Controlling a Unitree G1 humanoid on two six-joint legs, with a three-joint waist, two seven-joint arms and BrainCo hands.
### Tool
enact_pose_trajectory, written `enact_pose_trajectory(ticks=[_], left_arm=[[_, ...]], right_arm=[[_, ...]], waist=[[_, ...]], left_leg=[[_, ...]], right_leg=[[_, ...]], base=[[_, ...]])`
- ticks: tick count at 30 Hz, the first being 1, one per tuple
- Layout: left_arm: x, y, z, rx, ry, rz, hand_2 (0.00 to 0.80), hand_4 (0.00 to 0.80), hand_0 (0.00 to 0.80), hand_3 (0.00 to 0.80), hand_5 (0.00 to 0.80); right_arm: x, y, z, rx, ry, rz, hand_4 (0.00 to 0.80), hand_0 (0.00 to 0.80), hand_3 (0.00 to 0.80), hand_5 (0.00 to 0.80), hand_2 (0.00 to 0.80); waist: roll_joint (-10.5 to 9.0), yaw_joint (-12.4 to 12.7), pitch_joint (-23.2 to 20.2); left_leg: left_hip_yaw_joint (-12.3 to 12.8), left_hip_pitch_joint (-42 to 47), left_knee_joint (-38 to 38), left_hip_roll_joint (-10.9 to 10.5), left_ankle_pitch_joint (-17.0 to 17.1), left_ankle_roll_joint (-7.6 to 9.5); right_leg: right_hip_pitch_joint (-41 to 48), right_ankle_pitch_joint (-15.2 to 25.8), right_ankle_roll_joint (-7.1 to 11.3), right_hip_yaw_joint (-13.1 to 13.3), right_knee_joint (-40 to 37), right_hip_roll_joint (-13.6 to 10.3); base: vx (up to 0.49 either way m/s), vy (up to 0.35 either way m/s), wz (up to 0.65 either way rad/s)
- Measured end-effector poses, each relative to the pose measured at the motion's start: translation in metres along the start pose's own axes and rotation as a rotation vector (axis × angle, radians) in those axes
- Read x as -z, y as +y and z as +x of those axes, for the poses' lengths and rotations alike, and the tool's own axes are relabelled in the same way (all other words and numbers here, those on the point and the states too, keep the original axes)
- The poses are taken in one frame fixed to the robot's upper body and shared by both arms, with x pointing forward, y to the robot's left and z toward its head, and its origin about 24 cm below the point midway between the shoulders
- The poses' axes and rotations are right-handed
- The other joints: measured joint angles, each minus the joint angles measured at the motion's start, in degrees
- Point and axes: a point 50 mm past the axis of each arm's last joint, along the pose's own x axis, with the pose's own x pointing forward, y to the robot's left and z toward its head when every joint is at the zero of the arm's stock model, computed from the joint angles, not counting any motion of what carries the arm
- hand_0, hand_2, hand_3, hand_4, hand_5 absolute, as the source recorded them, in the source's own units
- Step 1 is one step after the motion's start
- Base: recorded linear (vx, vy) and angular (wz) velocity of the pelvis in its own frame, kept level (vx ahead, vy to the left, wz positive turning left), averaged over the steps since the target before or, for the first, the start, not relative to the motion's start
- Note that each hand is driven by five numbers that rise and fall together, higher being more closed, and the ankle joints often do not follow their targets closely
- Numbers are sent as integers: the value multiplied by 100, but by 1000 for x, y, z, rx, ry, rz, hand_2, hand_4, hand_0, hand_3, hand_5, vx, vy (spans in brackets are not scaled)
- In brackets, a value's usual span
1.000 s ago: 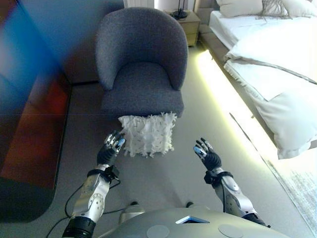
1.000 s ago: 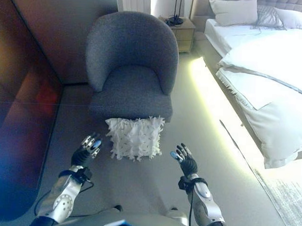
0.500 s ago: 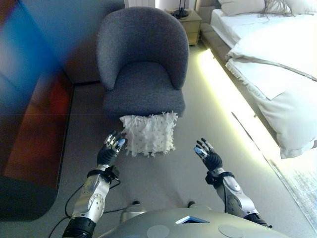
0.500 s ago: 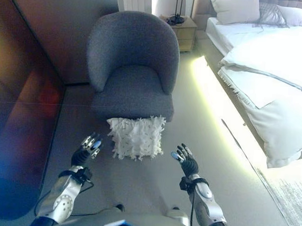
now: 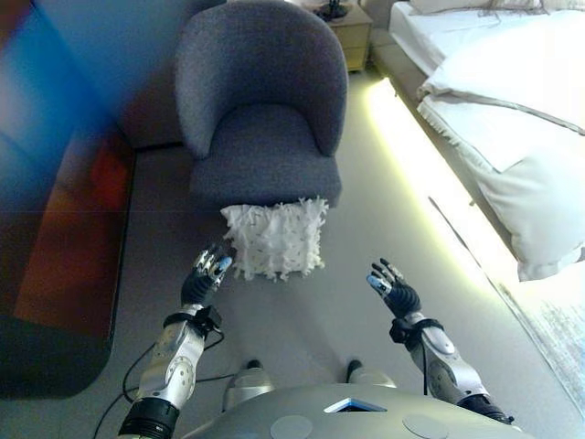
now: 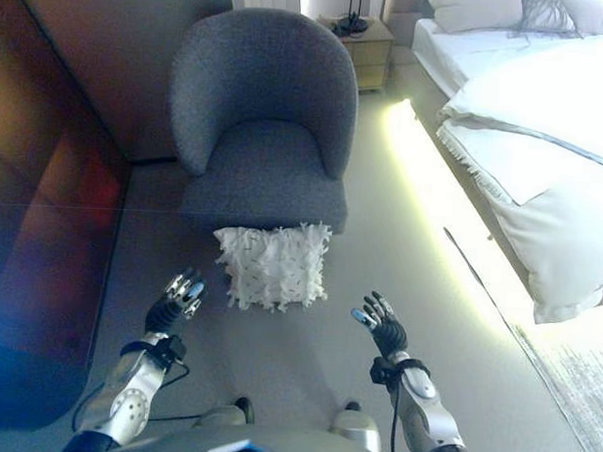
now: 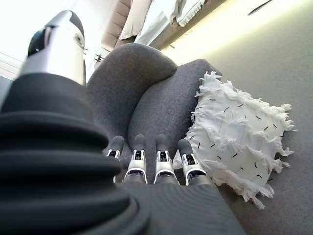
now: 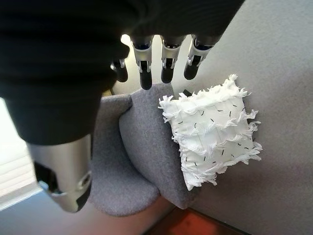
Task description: Pick up the cushion and take it to the sofa
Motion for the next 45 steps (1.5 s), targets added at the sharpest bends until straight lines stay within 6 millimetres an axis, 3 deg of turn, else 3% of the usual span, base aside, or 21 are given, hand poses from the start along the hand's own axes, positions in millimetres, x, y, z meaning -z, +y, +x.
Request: enact_pose_trajectory(ticks=[3,4,5,6,8,10,12,17,20,22,24,26,28,29,30,32,34,36,39,42,45], left_arm=[[-5,-3,10,22,-10,12,0,0,0,0,0],[-7,-5,16,27,-12,15,0,0,0,0,0],[-7,-4,18,24,-11,18,0,0,0,0,0],[-10,-3,19,29,-18,27,0,0,0,0,0],[-17,5,17,17,-28,51,0,0,0,0,0],[-20,12,15,7,-29,72,0,0,0,0,0],[-20,11,15,14,-24,73,0,0,0,0,0],[-16,6,15,35,-10,72,0,0,0,0,0],[-7,9,9,31,20,68,0,0,0,0,0],[4,11,1,26,59,55,0,0,0,0,0],[6,9,-3,33,62,46,0,0,0,0,0],[4,7,-2,36,51,36,0,0,0,0,0],[-2,3,-1,50,27,32,0,0,0,0,0],[-4,2,-1,54,19,35,0,0,0,0,0],[-7,2,1,52,12,40,0,0,0,0,0],[-7,0,3,40,8,33,0,0,0,0,0],[-4,-3,4,22,7,7,0,0,0,0,0],[-5,-9,7,29,-3,-10,0,0,0,0,0],[-10,-9,11,23,-21,-16,0,0,0,0,0],[-8,-6,9,3,-18,-20,0,0,0,0,0],[-8,-3,7,-4,-21,-33,0,0,0,0,0]], right_arm=[[-4,1,2,26,-34,13,0,0,0,0,0],[-8,0,3,40,-59,15,0,0,0,0,0],[-6,-2,1,57,-58,19,0,0,0,0,0],[-2,-4,-2,77,-49,28,0,0,0,0,0],[5,-3,-5,93,-33,43,0,0,0,0,0],[6,-4,-6,99,-30,46,0,0,0,0,0],[5,-6,-7,108,-35,48,0,0,0,0,0],[6,-6,-7,109,-33,77,0,0,0,0,0],[8,-7,-7,119,-27,84,0,0,0,0,0],[11,-16,-10,152,-15,92,0,0,0,0,0],[4,-21,-8,152,-33,76,0,0,0,0,0],[7,-26,-12,160,-19,66,0,0,0,0,0],[10,-31,-17,173,-1,67,0,0,0,0,0],[9,-31,-16,169,-3,73,0,0,0,0,0],[9,-28,-14,156,-5,77,0,0,0,0,0],[7,-25,-12,121,-6,66,0,0,0,0,0],[1,-25,-9,94,-17,46,0,0,0,0,0],[-2,-27,-8,74,-21,22,0,0,0,0,0],[-1,-24,-7,49,-10,17,0,0,0,0,0],[-1,-19,-6,30,-10,13,0,0,0,0,0],[2,-21,-8,37,5,11,0,0,0,0,0]], waist=[[23,-151,236],[70,-237,345],[96,-291,358],[161,-284,351],[152,-261,378],[141,-275,361],[125,-286,362],[-101,-487,343],[-364,-453,283],[-408,-419,233],[-185,-406,257],[-32,-461,82],[10,-590,-164],[22,-590,-202],[-91,-593,-192],[-227,-525,-261],[-258,-445,-279],[-207,-438,-247],[-269,-426,-142],[-329,-375,-110],[-234,-258,-30]], left_leg=[[-17,-158,424,-182,-219,228],[-42,-296,796,-248,-432,407],[-153,-290,839,-303,-484,413],[-242,-260,840,-318,-491,497],[-338,-167,723,-383,-437,640],[-365,-195,642,-413,-397,711],[-439,-223,562,-498,-362,763],[-688,-293,483,-589,-370,750],[-754,27,265,-586,-485,567],[-657,408,192,-513,-588,440],[-465,390,797,-200,-1099,221],[-465,511,753,70,-1251,18],[-376,603,705,323,-1338,-121],[-252,567,1106,460,-1359,-334],[-93,322,1790,565,-1377,-364],[-143,-286,3337,772,-1027,-455],[-394,-754,4595,868,-540,-427],[-427,-1207,5038,807,-523,-347],[-369,-1477,4525,615,-465,-254],[-484,-1373,2974,413,-411,-161],[-716,-1036,1439,423,-265,-26]], right_leg=[[-496,-249,77,-20,1357,-355],[-853,-238,47,29,2231,-547],[-1120,-42,-80,138,2869,-670],[-1352,256,-237,340,3312,-694],[-1680,382,-229,624,3758,-646],[-1803,113,-216,620,3524,-468],[-1783,-109,-28,615,2680,-338],[-1709,91,440,584,10,-25],[-1675,108,487,-92,34,35],[-1609,254,360,-441,403,59],[-1556,245,346,-447,672,306],[-1568,209,234,-528,1025,484],[-1691,-130,-292,-618,1379,714],[-1631,-252,-529,-620,1327,870],[-1531,-329,-663,-598,1257,920],[-1275,-286,-888,-502,1008,1019],[-1029,-209,-1535,-394,879,1102],[-909,-286,-1573,-304,792,1113],[-634,-296,-1588,-237,607,1098],[-528,-374,-1525,5,559,1081],[-412,-424,-1387,215,526,1136]], base=[[62,357,36],[72,235,67],[125,196,66],[108,110,52],[149,32,31],[269,-81,32],[330,-163,18],[372,-81,26],[537,-31,12],[542,-90,-15],[531,-127,-25],[454,-168,-5],[427,-266,0],[400,-268,-15],[402,-235,-31],[311,-136,-69],[233,-36,-72],[259,29,-47],[204,100,-29],[272,184,-36],[294,168,-33]])
